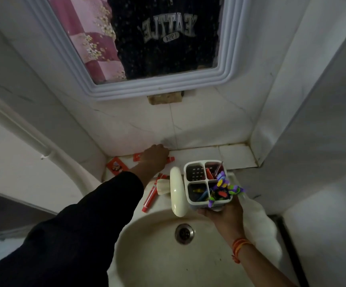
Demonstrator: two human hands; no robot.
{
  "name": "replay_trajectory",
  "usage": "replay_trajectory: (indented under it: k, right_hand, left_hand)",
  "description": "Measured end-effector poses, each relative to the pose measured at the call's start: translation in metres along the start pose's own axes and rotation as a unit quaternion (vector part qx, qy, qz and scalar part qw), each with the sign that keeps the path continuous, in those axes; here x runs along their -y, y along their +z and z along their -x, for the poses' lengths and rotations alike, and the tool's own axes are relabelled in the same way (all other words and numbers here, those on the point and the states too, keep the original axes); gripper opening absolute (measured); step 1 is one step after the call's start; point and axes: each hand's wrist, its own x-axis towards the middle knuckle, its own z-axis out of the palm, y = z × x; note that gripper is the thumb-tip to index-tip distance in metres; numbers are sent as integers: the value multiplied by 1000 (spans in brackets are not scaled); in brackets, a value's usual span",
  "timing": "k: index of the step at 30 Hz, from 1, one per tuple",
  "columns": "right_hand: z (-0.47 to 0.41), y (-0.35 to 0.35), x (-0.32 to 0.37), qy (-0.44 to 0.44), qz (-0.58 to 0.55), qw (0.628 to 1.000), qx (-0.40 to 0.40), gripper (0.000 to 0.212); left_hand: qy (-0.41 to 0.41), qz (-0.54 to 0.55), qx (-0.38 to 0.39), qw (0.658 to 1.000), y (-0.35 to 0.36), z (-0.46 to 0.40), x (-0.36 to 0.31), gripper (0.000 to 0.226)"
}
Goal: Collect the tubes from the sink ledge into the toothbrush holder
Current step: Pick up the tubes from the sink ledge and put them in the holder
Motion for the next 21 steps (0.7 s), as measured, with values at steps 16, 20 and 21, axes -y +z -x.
replay_trajectory:
  k: [16, 20, 21]
  right_hand:
    - [0, 1, 4, 23, -7, 1000, 11, 79]
    - [3, -1, 8, 24, 7, 1000, 13, 81]
    - [4, -1, 7, 27, 8, 999, 14, 84]
  left_hand:
    - [131, 99, -38, 986, -130, 47, -26, 49]
    - [154, 91, -6, 984, -151, 65, -49, 37]
    - [155, 91, -9, 984, -150, 69, -54, 31]
